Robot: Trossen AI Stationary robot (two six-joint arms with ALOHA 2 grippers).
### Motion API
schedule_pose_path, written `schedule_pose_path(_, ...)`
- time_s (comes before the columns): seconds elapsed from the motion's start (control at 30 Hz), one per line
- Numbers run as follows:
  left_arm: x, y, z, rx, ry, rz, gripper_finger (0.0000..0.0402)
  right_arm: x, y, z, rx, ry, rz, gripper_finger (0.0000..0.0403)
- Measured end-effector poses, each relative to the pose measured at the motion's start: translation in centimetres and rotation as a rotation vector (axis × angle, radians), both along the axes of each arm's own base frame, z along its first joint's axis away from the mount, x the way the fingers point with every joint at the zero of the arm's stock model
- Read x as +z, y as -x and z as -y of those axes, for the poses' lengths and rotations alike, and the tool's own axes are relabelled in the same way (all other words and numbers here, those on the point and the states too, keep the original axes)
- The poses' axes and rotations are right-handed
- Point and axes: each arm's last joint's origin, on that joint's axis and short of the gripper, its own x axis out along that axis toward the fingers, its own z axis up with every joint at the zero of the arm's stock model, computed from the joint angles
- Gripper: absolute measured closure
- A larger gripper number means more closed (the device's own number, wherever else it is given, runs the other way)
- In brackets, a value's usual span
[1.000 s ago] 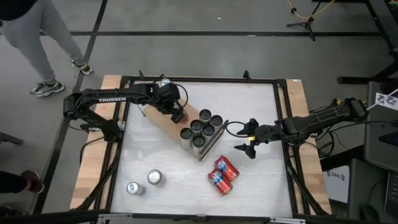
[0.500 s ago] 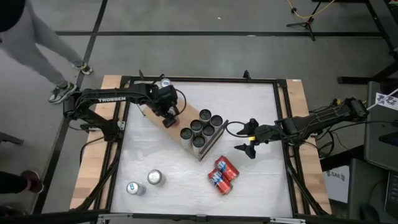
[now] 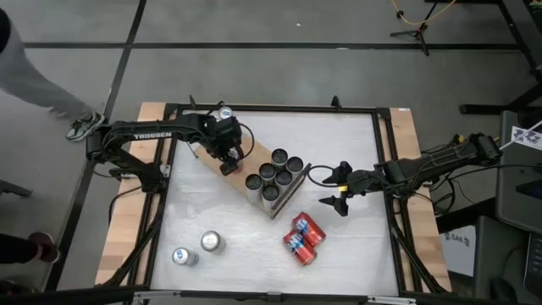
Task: Place canned beverage on shelf
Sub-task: Put the left red soda can on the shelf
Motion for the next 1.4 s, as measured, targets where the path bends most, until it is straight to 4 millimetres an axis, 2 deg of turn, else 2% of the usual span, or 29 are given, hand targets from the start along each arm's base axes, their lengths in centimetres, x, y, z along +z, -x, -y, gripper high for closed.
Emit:
schedule_pose_path(0.23,-0.01,-0.02,-0.01,0.001,0.0,0.001,0.0068,0.0,0.0,0.0,0.0,0.0,0.0,0.0049)
schedule_pose_path(1.4,0.19,0.08,-0.1,0.045,-0.031,0.004,0.0066,-0.01,0.01,0.01,0.0,0.0,0.0,0.0049)
